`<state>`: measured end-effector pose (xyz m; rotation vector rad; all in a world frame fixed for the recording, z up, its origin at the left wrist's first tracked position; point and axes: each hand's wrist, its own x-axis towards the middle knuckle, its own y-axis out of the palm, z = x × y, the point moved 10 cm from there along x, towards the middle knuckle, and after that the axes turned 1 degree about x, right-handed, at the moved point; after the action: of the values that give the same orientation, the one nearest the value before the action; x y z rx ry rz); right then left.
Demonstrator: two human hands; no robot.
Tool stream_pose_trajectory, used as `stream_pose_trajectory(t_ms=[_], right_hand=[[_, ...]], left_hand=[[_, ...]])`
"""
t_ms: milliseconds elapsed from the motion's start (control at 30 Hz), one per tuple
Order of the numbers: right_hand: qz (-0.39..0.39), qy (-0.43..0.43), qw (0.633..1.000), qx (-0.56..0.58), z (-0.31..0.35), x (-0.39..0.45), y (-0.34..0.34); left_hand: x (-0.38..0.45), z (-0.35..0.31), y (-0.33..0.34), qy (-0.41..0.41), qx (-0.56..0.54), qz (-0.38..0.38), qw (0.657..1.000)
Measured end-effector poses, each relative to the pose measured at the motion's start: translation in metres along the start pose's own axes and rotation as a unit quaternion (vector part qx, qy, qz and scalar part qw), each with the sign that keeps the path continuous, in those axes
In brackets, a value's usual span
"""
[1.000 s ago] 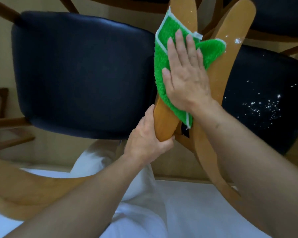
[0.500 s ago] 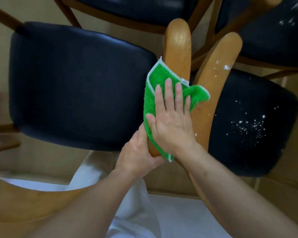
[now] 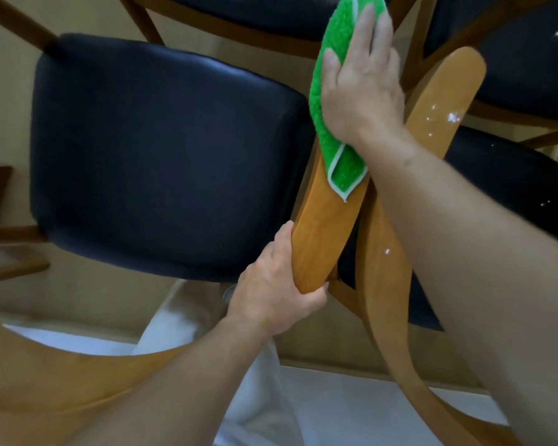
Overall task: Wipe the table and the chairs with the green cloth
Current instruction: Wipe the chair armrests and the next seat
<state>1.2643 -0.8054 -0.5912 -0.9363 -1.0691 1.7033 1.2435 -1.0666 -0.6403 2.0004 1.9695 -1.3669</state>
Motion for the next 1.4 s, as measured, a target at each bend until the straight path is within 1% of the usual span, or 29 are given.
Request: stream_pose_trajectory(t_ms=[100, 200, 300, 367, 467, 500, 600, 667, 733, 800, 900, 1000, 1067, 1133, 1200, 1267, 1333, 1400], right_hand=[[0.049, 0.018, 0.998, -0.042, -0.001, -0.056, 0.012], [0.095, -0.002, 0.993, -0.075, 0.003, -0.113, 0.026], [0.127, -0.007, 0.989, -0.077, 0.004, -0.131, 0.038], [0.121, -0.02, 0.989, -0.086, 0.004, -0.115, 0.036], [0.087, -0.024, 0.992, -0.091, 0.0, -0.065, 0.024], [0.073, -0.015, 0.995, -0.071, -0.002, -0.043, 0.019], [0.041, 0.016, 0.998, 0.038, -0.008, 0.018, 0.005], [0.011, 0.035, 0.997, 0.069, -0.01, 0.037, -0.002], [-0.029, 0.048, 0.997, 0.06, -0.009, 0.029, -0.006], [-0.045, 0.058, 0.997, 0.001, -0.004, -0.001, -0.002], [-0.001, 0.039, 0.995, -0.096, 0.011, -0.061, 0.013], [0.044, -0.014, 0.993, -0.106, 0.022, -0.105, 0.03], [0.051, -0.025, 0.994, -0.093, 0.022, -0.111, 0.034], [0.046, -0.031, 0.995, -0.081, 0.018, -0.097, 0.03], [0.041, -0.032, 0.996, -0.067, 0.012, -0.068, 0.021], [0.034, -0.008, 0.999, -0.003, -0.001, -0.033, 0.01], [0.027, 0.023, 0.997, 0.069, -0.014, -0.004, 0.003], [0.002, 0.04, 0.997, 0.067, -0.019, 0.007, -0.001]], left_hand=[[0.0, 0.0, -0.001, -0.002, -0.009, 0.004, 1.0], [0.0, 0.0, -0.002, -0.007, -0.035, 0.01, 0.999], [0.001, -0.001, -0.001, -0.012, -0.052, 0.019, 0.998], [0.001, 0.001, 0.0, -0.012, -0.046, 0.017, 0.999], [0.001, 0.002, 0.001, -0.004, -0.016, 0.004, 1.0], [0.001, 0.003, 0.001, -0.002, -0.01, 0.002, 1.0], [0.0, 0.003, 0.001, 0.001, -0.006, -0.001, 1.0], [0.0, 0.001, 0.001, 0.007, -0.002, 0.0, 1.0], [0.0, 0.001, 0.002, 0.007, 0.003, 0.005, 1.0], [-0.001, 0.001, 0.002, 0.005, 0.0, 0.014, 1.0], [0.001, 0.0, 0.001, 0.0, -0.022, 0.021, 1.0], [0.001, 0.001, 0.001, -0.01, -0.056, 0.022, 0.998], [0.002, 0.001, 0.001, -0.01, -0.058, 0.027, 0.998], [0.002, 0.002, 0.004, -0.006, -0.056, 0.045, 0.997], [0.002, 0.004, 0.01, -0.018, -0.054, 0.081, 0.995], [0.003, 0.007, 0.015, -0.031, -0.067, 0.119, 0.99], [0.004, 0.011, 0.015, -0.038, -0.12, 0.158, 0.979], [0.007, 0.014, 0.01, -0.022, -0.197, 0.196, 0.96]])
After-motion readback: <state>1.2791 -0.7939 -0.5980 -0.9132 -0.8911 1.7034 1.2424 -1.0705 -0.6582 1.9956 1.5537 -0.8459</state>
